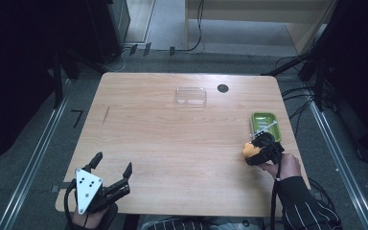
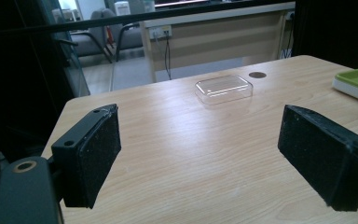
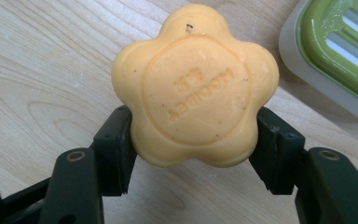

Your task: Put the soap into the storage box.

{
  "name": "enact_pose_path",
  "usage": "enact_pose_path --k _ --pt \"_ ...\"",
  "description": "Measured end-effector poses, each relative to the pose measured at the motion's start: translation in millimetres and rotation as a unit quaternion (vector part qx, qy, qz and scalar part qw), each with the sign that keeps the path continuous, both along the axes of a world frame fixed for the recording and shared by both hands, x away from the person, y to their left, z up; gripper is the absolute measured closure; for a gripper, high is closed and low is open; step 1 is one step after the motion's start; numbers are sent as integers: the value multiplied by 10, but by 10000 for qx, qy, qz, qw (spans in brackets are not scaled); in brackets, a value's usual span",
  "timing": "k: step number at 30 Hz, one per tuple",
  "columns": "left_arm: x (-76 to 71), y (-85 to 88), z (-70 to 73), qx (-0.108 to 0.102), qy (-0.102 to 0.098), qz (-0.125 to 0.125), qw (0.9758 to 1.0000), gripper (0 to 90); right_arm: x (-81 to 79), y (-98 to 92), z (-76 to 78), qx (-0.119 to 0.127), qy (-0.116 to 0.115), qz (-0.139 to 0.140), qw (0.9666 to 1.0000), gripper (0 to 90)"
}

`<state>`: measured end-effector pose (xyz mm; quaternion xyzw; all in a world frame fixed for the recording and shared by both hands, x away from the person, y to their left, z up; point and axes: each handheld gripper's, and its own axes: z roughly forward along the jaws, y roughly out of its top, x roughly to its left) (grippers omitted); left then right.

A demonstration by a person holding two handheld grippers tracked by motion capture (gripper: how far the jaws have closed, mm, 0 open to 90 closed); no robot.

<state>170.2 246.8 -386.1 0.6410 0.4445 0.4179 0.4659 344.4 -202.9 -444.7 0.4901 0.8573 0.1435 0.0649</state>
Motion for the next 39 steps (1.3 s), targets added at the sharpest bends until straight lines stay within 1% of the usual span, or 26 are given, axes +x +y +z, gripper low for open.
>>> enact_pose_path --k 5,7,9,11,13,20,25,27,34,35,39 --pt "0 2 0 -5 1 4 10000 137 -7 -15 24 -21 -65 -6 10000 396" --pt "0 3 0 -10 -3 3 10000 136 -8 -15 36 16 -76 -30 10000 396" --pt "1 1 -1 -22 -9 9 10000 136 -8 -18 51 -22 -124 -53 9999 396" --pt "0 1 -1 -17 -5 8 10000 136 -6 -26 60 15 -144 -48 9999 396" --pt "1 0 -1 -36 -5 15 10000 136 -8 -34 72 13 -142 -81 9999 396" --pt "3 0 0 7 3 -6 10000 136 -3 -64 109 6 -266 -155 9995 396" --pt "4 1 -1 -26 -5 10 10000 136 6 -82 137 7 -329 -212 9992 396" --pt "3 0 0 -9 0 4 10000 137 17 -85 143 -2 -374 -199 9991 396" --pt "1 2 0 -4 3 2 10000 137 63 -88 192 18 -464 -362 9983 396" --pt "1 2 -1 -17 -2 4 10000 136 75 -87 196 21 -504 -363 9981 396" --pt "-7 11 -2 -3 -2 16 10000 136 111 -84 219 42 -534 -415 9977 396"
